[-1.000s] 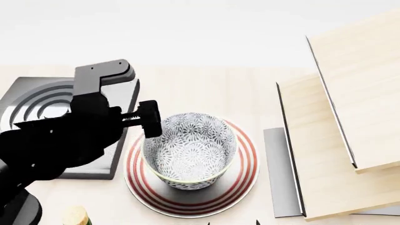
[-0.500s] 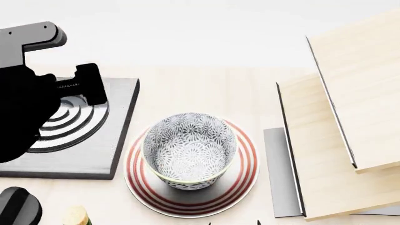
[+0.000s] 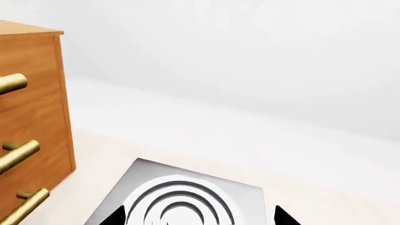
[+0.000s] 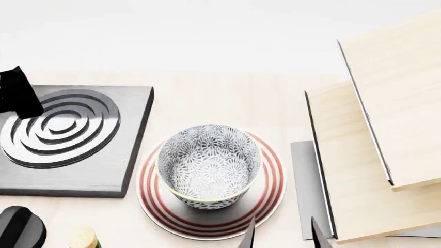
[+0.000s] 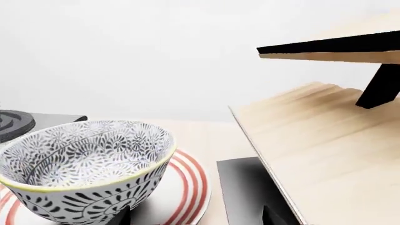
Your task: Pick up the akita bowl and put it on the plate.
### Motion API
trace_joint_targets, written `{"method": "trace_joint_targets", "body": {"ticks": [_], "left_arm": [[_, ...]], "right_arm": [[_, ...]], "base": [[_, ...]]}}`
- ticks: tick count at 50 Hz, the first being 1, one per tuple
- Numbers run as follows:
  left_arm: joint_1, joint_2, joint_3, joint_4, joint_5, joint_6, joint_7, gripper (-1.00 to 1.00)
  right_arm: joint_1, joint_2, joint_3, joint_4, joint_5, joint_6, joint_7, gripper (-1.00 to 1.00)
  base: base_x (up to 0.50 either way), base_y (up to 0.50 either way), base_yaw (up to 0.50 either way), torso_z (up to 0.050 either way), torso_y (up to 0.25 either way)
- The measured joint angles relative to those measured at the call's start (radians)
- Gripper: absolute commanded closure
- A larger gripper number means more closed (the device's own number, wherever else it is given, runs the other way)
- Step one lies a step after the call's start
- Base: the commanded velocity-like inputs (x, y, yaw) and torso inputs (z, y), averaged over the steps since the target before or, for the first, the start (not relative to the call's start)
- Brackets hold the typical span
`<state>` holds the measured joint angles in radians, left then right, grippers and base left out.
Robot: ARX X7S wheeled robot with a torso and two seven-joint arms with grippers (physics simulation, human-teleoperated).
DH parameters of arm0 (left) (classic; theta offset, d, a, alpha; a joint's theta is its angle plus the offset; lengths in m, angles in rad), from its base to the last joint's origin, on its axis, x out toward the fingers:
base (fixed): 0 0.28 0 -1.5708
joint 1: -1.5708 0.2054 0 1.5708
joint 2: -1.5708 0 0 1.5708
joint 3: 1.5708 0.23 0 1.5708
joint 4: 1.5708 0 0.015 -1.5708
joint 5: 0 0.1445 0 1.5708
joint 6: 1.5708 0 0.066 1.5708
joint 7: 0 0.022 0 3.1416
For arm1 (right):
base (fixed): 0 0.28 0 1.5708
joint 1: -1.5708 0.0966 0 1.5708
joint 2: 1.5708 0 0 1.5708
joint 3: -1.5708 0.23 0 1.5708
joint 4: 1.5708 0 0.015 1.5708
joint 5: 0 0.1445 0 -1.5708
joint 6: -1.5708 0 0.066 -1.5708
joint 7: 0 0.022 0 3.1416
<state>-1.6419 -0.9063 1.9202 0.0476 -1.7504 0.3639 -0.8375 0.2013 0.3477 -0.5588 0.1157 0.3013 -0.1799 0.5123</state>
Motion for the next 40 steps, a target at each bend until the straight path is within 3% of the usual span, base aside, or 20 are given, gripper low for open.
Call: {"method": "trace_joint_targets", "body": {"ticks": [11, 20, 40], "left_arm": [[0.03, -0.127, 0.028, 0.173, 0.194, 0.078, -0.124, -1.0], [0.067, -0.24, 0.058, 0.371, 0.455, 0.117, -0.27, -1.0], [0.126, -0.396, 0.103, 0.738, 0.93, 0.059, -0.49, -1.0]], "right_arm": [[-0.044, 0.081, 0.03, -0.248, -0.017, 0.054, 0.07, -1.0], [-0.087, 0.14, 0.049, -0.433, -0.043, 0.085, 0.12, -1.0], [-0.164, 0.213, 0.063, -0.672, -0.132, 0.098, 0.188, -1.0]], "base": [[0.0, 0.0, 0.0, 0.0, 0.0], [0.0, 0.0, 0.0, 0.0, 0.0], [0.0, 0.0, 0.0, 0.0, -0.001]]}}
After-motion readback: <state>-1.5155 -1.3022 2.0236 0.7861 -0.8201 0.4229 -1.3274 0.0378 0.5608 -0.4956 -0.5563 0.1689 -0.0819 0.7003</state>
